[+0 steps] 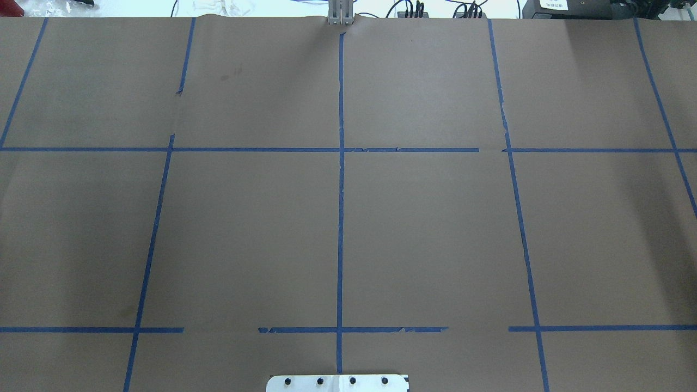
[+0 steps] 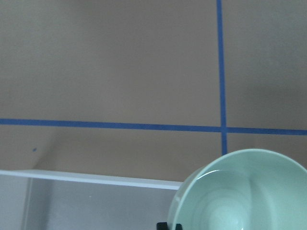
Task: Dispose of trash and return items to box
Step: 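Carry the green bowl over the clear bin and lower it in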
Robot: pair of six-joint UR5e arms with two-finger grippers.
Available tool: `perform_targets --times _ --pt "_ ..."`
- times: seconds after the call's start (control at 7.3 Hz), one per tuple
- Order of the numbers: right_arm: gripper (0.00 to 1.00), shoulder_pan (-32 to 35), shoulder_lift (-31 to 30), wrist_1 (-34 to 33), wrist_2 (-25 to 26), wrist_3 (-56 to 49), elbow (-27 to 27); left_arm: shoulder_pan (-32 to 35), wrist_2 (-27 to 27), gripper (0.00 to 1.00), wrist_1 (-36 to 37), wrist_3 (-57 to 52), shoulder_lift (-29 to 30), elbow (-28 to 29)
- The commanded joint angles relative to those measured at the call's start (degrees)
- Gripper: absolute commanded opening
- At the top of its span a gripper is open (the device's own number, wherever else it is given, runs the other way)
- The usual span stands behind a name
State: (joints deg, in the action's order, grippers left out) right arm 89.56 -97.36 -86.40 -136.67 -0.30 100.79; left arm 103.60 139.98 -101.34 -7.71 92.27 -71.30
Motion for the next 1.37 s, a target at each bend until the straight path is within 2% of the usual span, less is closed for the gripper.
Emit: perform_targets --times 0.0,0.14,0.27,0.41,0.68,0.82,0.96,1.1,1.23 --pt "1.0 0.0 -0.03 0.0 0.0 0.04 0.11 0.37 -3.29 0.0 -0.61 -0.72 0.02 4.49" --pt "1.0 0.0 0.06 0.0 0.0 0.04 0.11 0.37 -4.01 0.0 -2.09 -0.64 -0.33 6.94" --pt "1.0 0.0 0.15 0.09 0.0 0.04 0.11 0.37 -4.1 0.0 -7.77 -0.55 -1.12 10.71" --pt "1.0 0.0 0.32 0.09 0.0 -0.05 0.11 0.37 -4.45 0.0 -9.65 -0.29 -2.69 11.35" --pt "1.0 0.0 0.33 0.09 0.0 -0.05 0.11 0.37 -9.35 0.0 -14.39 -0.2 -3.93 11.53" --pt "1.0 0.0 0.33 0.09 0.0 -0.14 0.11 0.37 -10.07 0.0 -15.2 -0.2 -3.94 11.53" --pt "1.0 0.0 0.33 0.09 0.0 -0.14 0.11 0.37 -10.17 0.61 -16.25 -0.2 -3.94 11.53" --pt "1.0 0.0 0.41 0.09 0.0 -0.14 0.2 0.37 -10.17 1.0 -16.52 -0.2 -4.2 11.19" --pt "1.0 0.0 0.59 0.09 0.0 -0.14 0.11 0.37 -10.17 1.0 -16.44 -0.11 -4.2 10.83"
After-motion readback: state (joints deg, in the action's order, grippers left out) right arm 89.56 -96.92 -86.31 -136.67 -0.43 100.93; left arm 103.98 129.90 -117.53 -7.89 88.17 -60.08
